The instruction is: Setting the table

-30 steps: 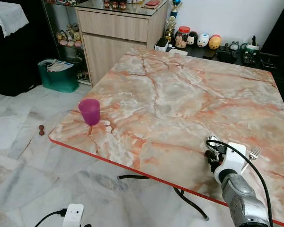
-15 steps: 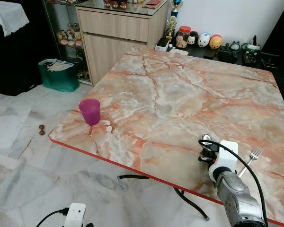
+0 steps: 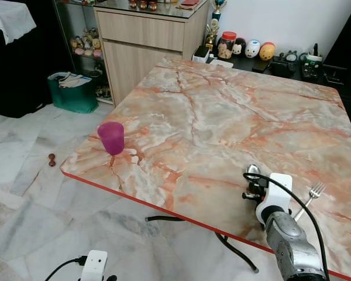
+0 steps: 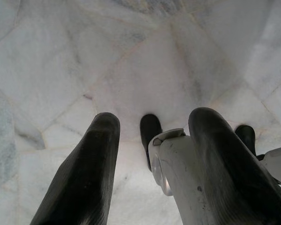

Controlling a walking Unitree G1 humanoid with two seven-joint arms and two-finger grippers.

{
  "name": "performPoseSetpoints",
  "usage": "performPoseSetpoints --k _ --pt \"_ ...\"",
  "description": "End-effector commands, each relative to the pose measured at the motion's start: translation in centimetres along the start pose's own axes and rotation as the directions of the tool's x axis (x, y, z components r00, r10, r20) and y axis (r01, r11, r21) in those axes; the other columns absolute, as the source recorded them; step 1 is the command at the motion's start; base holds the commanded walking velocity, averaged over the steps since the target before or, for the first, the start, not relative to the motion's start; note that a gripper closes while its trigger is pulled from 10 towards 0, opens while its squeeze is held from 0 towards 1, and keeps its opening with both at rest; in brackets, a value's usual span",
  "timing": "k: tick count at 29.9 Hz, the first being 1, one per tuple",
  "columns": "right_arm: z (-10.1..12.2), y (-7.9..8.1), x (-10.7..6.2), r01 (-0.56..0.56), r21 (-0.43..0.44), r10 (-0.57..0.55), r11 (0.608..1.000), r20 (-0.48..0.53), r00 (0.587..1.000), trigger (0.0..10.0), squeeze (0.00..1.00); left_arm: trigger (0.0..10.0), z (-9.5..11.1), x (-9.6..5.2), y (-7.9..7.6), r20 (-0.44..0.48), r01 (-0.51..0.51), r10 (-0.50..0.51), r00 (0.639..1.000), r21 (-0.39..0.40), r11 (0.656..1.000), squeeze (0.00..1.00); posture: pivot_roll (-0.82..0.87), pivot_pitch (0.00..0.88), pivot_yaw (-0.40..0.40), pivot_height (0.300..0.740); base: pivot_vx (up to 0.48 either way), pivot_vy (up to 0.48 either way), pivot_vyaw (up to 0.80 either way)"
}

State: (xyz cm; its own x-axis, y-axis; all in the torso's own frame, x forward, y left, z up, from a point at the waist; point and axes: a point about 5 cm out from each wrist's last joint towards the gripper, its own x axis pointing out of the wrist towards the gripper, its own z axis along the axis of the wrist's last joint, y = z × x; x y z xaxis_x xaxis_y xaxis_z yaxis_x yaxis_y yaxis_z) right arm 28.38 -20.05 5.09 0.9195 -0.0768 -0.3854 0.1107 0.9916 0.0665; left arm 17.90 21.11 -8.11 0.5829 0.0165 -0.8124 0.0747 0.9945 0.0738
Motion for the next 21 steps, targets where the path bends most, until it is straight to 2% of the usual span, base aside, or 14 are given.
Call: performPoseSetpoints --k 1,2,3,5,6,7,8,10,11,12,13,14,19,21 --pt "0.5 0.2 0.0 -0.002 -0.007 0.003 1.0 0.031 1.0 1.3 0.0 10.0 0.0 0.0 -0.3 -0.001 0.009 -0.009 1.0 0.008 1.0 0.0 0.02 0.0 -0.05 0.74 0.0 0.0 0.0" --pt "0.5 0.2 0.0 -0.002 -0.007 0.003 1.0 0.031 1.0 1.3 0.0 10.0 0.0 0.0 -0.3 -0.001 0.009 -0.009 1.0 0.008 1.0 0.0 0.02 0.0 -0.05 0.74 0.0 0.0 0.0" --pt "1.3 0.2 -0.3 0.01 -0.026 -0.008 1.0 0.093 0.996 10.0 0.0 10.0 0.0 0.0 -0.3 -0.001 0.009 -0.009 1.0 0.01 1.0 0.0 0.02 0.0 -0.049 0.74 0.0 0.0 0.0" --pt "2.3 0.2 -0.6 0.028 -0.065 -0.016 0.997 0.175 0.985 10.0 0.0 10.0 0.0 0.0 -0.3 0.0 0.008 -0.008 1.0 0.01 1.0 0.0 0.02 0.0 -0.047 0.74 0.0 0.0 0.0" --pt "3.1 0.3 -1.0 0.045 -0.133 -0.013 0.99 0.234 0.972 10.0 0.0 10.0 0.0 0.0 -0.2 0.0 0.007 -0.007 1.0 0.009 1.0 0.0 0.02 0.0 -0.047 0.74 0.0 0.0 0.0" --pt "3.3 0.5 -1.1 0.046 -0.151 -0.007 0.988 0.251 0.968 10.0 0.0 10.0 0.0 0.0 -0.2 0.0 0.006 -0.006 1.0 0.009 1.0 0.0 0.02 0.0 -0.047 0.74 0.0 0.0 0.0" --pt "4.0 0.9 -2.1 0.054 -0.174 0.007 0.983 0.332 0.943 10.0 0.0 10.0 0.0 0.0 -0.2 0.002 0.006 -0.006 1.0 0.008 1.0 0.0 0.02 0.0 -0.047 0.74 0.0 0.0 0.0" --pt "4.1 0.9 -2.2 0.057 -0.176 0.007 0.983 0.343 0.939 10.0 0.0 10.0 0.0 0.0 -0.2 0.003 0.006 -0.006 1.0 0.007 1.0 0.0 0.02 0.0 -0.047 0.74 0.0 0.0 0.0" --pt "4.6 1.0 -3.1 0.063 -0.188 0.017 0.98 0.396 0.918 10.0 0.0 10.0 0.1 0.0 -0.1 0.008 0.002 -0.002 1.0 0.005 1.0 0.0 0.02 0.0 -0.047 0.74 0.0 0.0 0.0" --pt "4.6 1.0 -3.1 0.063 -0.188 0.017 0.98 0.396 0.918 10.0 0.0 10.0 0.1 0.0 -0.1 0.008 0.002 -0.002 1.0 0.005 1.0 0.0 0.02 0.0 -0.047 0.74 0.0 0.0 0.0" --pt "5.0 1.0 -4.2 0.085 -0.217 0.023 0.973 0.455 0.89 10.0 0.0 10.0 0.2 0.0 0.0 0.013 0.0 0.0 1.0 0.004 1.0 0.0 0.02 0.0 -0.047 0.74 0.0 0.0 0.0" --pt "5.0 1.0 -4.2 0.085 -0.217 0.023 0.973 0.455 0.89 10.0 0.0 10.0 0.2 0.0 0.0 0.013 0.0 0.0 1.0 0.004 1.0 0.0 0.02 0.0 -0.047 0.74 0.0 0.0 0.0" --pt "4.9 1.1 -6.6 0.094 -0.221 0.031 0.971 0.506 0.862 10.0 0.0 10.0 0.0 -0.1 0.3 0.009 -0.006 0.006 1.0 0.019 1.0 0.0 0.0 0.0 -0.036 0.74 0.0 0.0 0.0" --pt "4.8 1.0 -6.7 0.098 -0.21 0.022 0.973 0.505 0.863 10.0 0.0 10.0 0.0 -0.1 0.4 0.011 -0.007 0.007 1.0 0.016 1.0 0.0 0.0 0.0 -0.036 0.74 0.0 0.0 0.0"
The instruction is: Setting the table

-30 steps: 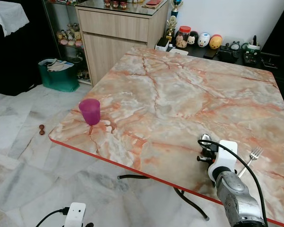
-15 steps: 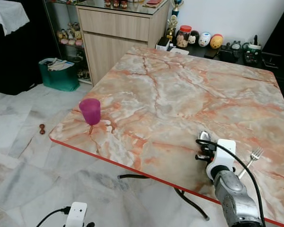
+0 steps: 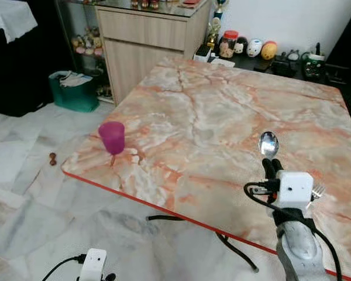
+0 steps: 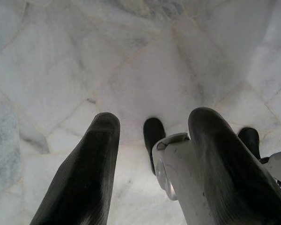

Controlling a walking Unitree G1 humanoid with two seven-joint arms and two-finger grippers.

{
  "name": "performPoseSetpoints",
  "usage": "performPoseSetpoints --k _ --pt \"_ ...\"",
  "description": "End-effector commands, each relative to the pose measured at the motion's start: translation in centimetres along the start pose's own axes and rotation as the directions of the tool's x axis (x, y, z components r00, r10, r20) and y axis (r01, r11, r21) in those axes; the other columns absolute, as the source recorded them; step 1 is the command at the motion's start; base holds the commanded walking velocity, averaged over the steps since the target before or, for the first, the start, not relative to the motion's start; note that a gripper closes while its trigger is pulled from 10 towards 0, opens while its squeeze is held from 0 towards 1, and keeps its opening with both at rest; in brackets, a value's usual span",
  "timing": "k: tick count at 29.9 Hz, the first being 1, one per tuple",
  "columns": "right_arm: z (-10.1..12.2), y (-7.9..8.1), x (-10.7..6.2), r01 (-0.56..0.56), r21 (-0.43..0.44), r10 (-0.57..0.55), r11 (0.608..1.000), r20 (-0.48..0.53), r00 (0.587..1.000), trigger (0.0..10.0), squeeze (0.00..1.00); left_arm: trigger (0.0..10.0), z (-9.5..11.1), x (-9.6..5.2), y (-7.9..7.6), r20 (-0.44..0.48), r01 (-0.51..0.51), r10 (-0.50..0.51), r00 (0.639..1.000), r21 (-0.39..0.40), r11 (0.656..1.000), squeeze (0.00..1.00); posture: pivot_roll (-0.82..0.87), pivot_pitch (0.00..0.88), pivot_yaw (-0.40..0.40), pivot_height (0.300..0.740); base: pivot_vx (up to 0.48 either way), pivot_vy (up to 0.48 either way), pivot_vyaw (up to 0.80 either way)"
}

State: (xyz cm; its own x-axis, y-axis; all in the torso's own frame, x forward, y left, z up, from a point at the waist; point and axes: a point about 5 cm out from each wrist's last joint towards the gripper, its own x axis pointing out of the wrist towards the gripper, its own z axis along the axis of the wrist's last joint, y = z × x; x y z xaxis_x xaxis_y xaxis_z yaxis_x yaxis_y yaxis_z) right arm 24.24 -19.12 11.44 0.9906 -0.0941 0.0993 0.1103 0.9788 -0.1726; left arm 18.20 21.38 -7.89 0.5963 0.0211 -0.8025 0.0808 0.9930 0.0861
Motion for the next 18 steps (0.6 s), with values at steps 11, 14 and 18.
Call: performPoseSetpoints --k 11,14,18 --pt "1.6 0.8 0.9 0.014 0.03 -0.016 0.999 0.065 0.998 10.0 0.0 10.0 -0.5 -0.1 0.1 -0.007 -0.009 0.009 1.0 -0.005 1.0 0.0 0.02 0.0 -0.044 0.74 0.0 0.0 0.0" --pt "1.8 0.7 1.1 0.018 0.032 -0.021 0.999 0.07 0.997 10.0 0.0 10.0 -0.5 -0.1 0.1 -0.006 -0.009 0.009 1.0 -0.005 1.0 0.0 0.02 0.0 -0.045 0.74 0.0 0.0 0.0" --pt "1.8 0.5 1.2 0.031 0.028 -0.033 0.999 0.067 0.997 10.0 0.0 10.0 -0.5 -0.1 0.0 -0.006 -0.009 0.009 1.0 -0.006 1.0 0.0 0.01 0.0 -0.048 0.74 0.0 0.0 0.0"
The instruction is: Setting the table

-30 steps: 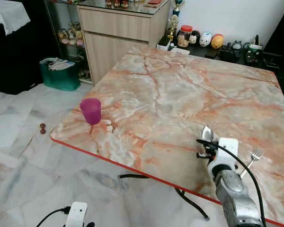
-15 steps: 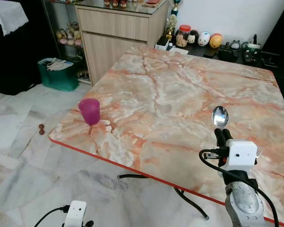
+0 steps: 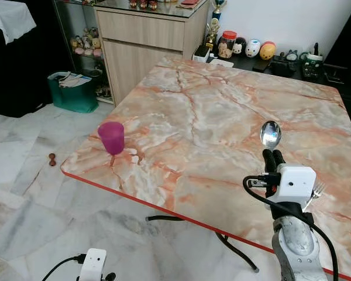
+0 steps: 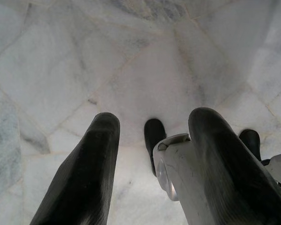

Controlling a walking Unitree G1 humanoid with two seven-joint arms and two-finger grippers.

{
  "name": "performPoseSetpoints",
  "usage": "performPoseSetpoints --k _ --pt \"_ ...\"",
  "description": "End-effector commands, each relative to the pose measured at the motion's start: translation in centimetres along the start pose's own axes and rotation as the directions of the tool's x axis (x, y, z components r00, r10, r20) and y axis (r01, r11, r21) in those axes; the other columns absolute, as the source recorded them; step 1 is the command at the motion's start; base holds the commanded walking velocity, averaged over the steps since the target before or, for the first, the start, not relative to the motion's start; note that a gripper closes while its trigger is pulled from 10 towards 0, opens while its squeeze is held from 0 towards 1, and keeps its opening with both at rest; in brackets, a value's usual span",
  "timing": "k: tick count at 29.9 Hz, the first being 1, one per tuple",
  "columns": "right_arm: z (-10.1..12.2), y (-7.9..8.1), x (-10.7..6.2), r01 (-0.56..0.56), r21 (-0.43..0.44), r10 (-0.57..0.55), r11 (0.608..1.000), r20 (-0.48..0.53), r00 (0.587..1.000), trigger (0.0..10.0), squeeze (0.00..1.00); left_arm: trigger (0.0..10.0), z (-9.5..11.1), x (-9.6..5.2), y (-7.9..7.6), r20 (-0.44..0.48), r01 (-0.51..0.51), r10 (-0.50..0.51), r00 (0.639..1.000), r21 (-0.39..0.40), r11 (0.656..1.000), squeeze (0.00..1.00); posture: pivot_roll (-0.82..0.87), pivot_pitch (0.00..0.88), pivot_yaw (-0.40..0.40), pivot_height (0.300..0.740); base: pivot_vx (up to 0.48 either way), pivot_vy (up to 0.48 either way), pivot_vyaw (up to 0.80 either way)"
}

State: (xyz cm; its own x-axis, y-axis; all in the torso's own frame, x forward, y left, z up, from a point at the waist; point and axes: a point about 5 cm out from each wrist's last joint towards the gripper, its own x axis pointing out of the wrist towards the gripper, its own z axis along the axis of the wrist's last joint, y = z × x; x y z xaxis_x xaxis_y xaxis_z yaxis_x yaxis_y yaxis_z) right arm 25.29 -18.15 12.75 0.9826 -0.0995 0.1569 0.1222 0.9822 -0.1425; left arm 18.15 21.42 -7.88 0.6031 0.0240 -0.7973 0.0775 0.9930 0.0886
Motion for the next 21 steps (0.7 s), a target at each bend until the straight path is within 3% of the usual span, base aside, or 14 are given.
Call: performPoseSetpoints --k 1,21 --pt "0.43 -0.37 0.23 0.019 -0.011 -0.019 1.0 0.009 1.0 10.0 0.0 10.0 -0.43 -0.07 -0.08 -0.014 -0.004 0.004 1.0 -0.005 1.0 0.0 0.01 0.0 -0.048 0.74 0.0 0.0 -0.58" --pt "0.34 -0.26 1.04 0.028 -0.021 -0.028 0.999 -0.004 1.0 10.0 0.0 10.0 -0.15 0.0 -0.29 -0.001 0.001 -0.001 1.0 -0.006 1.0 0.0 0.01 0.0 -0.051 0.74 0.0 0.0 -0.77"
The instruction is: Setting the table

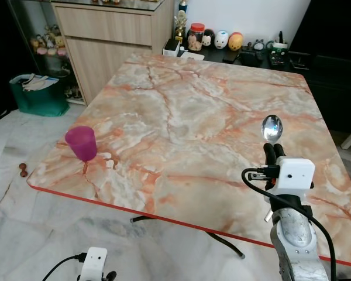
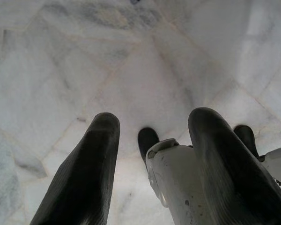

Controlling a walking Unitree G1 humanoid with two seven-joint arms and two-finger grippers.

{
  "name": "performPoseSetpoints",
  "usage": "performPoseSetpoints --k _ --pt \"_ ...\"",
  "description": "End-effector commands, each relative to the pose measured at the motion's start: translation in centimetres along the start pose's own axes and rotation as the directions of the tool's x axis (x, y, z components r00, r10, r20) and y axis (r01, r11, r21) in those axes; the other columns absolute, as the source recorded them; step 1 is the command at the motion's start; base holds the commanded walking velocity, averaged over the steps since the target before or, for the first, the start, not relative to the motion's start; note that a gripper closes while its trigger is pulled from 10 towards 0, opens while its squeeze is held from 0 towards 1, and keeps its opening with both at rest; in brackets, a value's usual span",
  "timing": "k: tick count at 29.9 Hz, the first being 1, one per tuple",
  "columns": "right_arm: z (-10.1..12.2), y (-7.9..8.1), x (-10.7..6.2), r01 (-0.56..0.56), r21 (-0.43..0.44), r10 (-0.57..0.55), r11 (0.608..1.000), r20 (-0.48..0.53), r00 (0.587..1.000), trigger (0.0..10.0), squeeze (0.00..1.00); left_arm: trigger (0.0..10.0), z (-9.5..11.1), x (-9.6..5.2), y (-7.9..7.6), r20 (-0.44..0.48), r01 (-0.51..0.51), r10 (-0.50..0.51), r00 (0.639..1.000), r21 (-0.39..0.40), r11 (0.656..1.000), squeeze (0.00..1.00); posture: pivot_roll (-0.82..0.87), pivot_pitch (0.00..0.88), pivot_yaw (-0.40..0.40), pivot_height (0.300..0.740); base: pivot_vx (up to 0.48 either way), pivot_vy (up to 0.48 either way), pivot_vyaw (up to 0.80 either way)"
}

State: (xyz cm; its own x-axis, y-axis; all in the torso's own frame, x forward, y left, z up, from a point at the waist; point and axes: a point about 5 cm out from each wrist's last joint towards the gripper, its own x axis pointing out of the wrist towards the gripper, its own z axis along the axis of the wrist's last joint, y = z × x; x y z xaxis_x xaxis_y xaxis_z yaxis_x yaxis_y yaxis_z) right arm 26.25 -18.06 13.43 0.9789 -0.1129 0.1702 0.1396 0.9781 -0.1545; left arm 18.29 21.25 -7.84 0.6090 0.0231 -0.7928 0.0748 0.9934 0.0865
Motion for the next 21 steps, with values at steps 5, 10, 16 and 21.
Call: performPoseSetpoints --k 5,10,16,21 --pt "-0.12 -0.26 0.26 0.013 -0.003 -0.013 1.0 -0.012 1.0 10.0 0.0 10.0 -0.3 -0.05 -0.15 -0.006 0.004 -0.004 1.0 0.0 1.0 0.0 0.01 0.0 -0.051 0.74 0.0 0.0 -0.76" --pt "-0.04 -0.18 0.46 0.011 -0.005 -0.011 1.0 -0.006 1.0 10.0 0.0 10.0 -0.31 -0.06 -0.14 -0.004 0.003 -0.003 1.0 0.001 1.0 0.0 0.01 0.0 -0.051 0.74 0.0 0.0 -0.76" --pt "0.28 -0.17 0.65 0.006 0.001 -0.006 1.0 0.02 1.0 10.0 0.0 10.0 -0.32 -0.06 -0.15 -0.004 0.004 -0.004 1.0 0.002 1.0 0.0 0.01 0.0 -0.053 0.74 0.0 0.0 -0.37" --pt "0.36 -0.06 0.78 0.004 0.002 -0.004 1.0 0.024 1.0 10.0 0.0 10.0 -0.32 -0.06 -0.17 -0.003 0.004 -0.004 1.0 0.002 1.0 0.0 0.01 0.0 -0.053 0.74 0.0 0.0 0.0"
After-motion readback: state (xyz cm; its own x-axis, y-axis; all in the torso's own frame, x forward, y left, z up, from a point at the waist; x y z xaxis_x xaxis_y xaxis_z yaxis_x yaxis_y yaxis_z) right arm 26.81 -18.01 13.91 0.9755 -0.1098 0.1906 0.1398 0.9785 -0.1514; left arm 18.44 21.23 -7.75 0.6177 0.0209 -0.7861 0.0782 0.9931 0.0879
